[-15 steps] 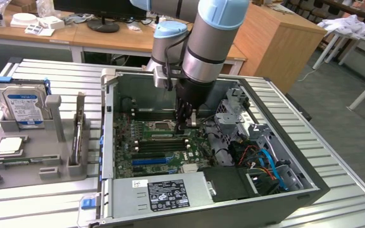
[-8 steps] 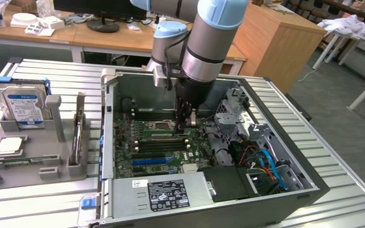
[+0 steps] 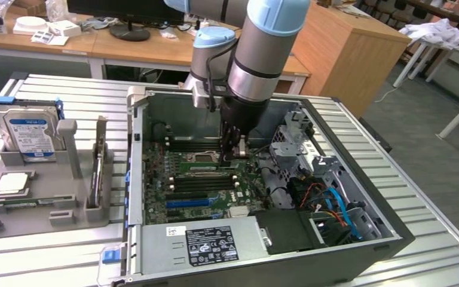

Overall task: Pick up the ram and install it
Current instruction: 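Insert the ram into the slot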

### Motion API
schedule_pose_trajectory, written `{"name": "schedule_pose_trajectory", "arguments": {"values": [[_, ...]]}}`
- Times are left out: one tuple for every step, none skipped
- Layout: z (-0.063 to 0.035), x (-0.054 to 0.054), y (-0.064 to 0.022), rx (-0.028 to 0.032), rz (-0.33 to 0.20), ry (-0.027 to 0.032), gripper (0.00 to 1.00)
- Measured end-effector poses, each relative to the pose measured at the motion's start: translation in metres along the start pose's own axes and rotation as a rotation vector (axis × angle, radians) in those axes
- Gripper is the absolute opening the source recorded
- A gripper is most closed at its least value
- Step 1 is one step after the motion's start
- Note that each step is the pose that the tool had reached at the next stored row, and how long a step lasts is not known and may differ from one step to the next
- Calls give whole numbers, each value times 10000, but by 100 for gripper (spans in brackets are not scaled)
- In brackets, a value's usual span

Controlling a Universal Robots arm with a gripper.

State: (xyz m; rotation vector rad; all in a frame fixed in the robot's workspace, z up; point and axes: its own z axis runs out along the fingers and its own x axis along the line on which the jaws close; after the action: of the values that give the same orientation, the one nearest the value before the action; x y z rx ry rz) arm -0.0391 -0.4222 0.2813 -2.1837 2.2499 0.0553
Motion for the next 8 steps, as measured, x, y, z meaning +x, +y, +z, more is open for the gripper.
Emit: {"name": "schedule_pose_trajectory", "arguments": {"values": [[0,0,0,-1,-15,0,12],[0,0,0,-2,-39,1,12],[0,0,0,-2,-65,2,12],[0,0,0,-3,-84,2,12],[0,0,0,-4,-108,3,12],[0,0,0,-5,-162,4,12],[0,0,0,-6,-222,5,12],[0,0,0,-7,-263,6,12]]}}
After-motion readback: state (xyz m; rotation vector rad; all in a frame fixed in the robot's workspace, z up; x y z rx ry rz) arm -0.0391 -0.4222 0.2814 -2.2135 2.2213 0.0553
